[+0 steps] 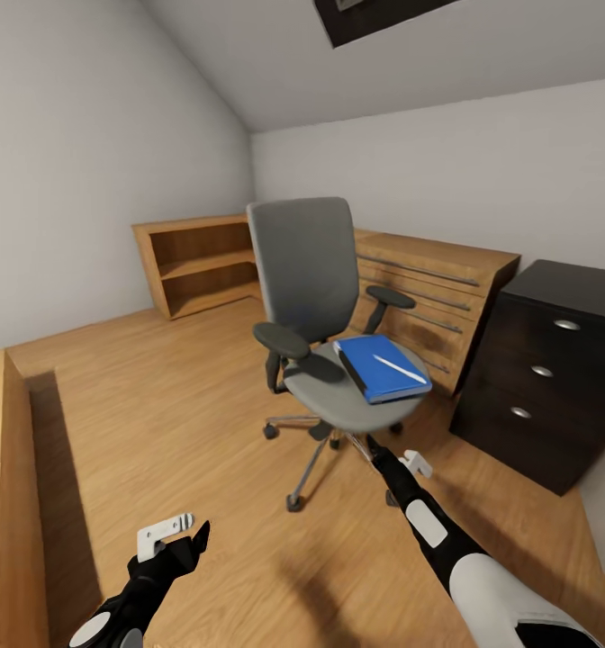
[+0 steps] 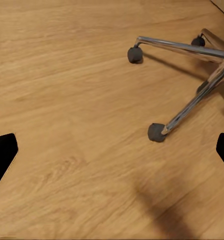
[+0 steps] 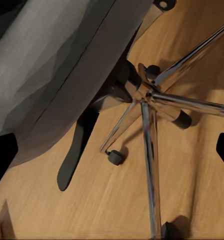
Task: In the bedroom, organize the workspace by keeping the computer under the desk, ensuring the monitor is on the desk, placing the keyboard on the desk next to the monitor, placing the mouse on the desk next to the keyboard, moving the folder from the swivel chair onto the desk next to the mouse, stacking the notebook on top of the folder with the pen on top of the notebook, and positioning the swivel chair next to the desk.
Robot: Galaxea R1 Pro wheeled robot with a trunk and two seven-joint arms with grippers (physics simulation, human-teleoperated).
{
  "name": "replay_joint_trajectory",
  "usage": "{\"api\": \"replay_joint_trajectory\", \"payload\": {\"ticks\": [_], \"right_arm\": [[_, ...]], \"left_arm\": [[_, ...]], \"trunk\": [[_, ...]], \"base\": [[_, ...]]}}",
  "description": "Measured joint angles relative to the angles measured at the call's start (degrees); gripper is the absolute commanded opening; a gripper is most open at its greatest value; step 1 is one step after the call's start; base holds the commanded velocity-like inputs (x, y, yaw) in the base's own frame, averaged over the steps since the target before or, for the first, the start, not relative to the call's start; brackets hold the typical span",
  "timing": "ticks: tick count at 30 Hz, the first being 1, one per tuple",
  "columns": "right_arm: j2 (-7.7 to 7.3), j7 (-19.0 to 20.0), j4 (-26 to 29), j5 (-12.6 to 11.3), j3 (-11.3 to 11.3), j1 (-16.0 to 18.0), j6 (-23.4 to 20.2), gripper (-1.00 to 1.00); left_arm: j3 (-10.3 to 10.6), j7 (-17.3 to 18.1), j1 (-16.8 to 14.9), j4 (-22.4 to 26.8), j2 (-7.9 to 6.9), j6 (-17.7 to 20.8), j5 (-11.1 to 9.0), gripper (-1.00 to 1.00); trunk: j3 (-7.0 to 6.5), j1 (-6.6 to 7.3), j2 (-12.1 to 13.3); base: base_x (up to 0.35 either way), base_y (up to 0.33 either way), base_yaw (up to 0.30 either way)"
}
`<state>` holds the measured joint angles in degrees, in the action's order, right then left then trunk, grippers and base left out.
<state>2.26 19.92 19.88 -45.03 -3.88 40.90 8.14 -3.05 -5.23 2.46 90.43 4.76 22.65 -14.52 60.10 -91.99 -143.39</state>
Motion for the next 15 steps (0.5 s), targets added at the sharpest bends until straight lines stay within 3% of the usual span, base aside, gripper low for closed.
{"api": "replay_joint_trajectory", "payload": {"ticks": [6, 15], "right_arm": [[0.4, 0.1, -0.1, 0.1, 0.1, 0.0, -0.1, 1.0], [0.33, 0.1, -0.1, 0.2, 0.2, 0.0, -0.1, 1.0]], "left_arm": [[0.2, -0.1, 0.0, 0.0, 0.05, 0.0, 0.1, 1.0], [1.4, -0.1, 0.0, 0.0, 0.05, 0.0, 0.1, 1.0]], "trunk": [[0.0, 0.0, 0.0], [0.0, 0.03, 0.0]], "base": [[0.029, 0.0, 0.041], [0.275, 0.0, 0.001]]}}
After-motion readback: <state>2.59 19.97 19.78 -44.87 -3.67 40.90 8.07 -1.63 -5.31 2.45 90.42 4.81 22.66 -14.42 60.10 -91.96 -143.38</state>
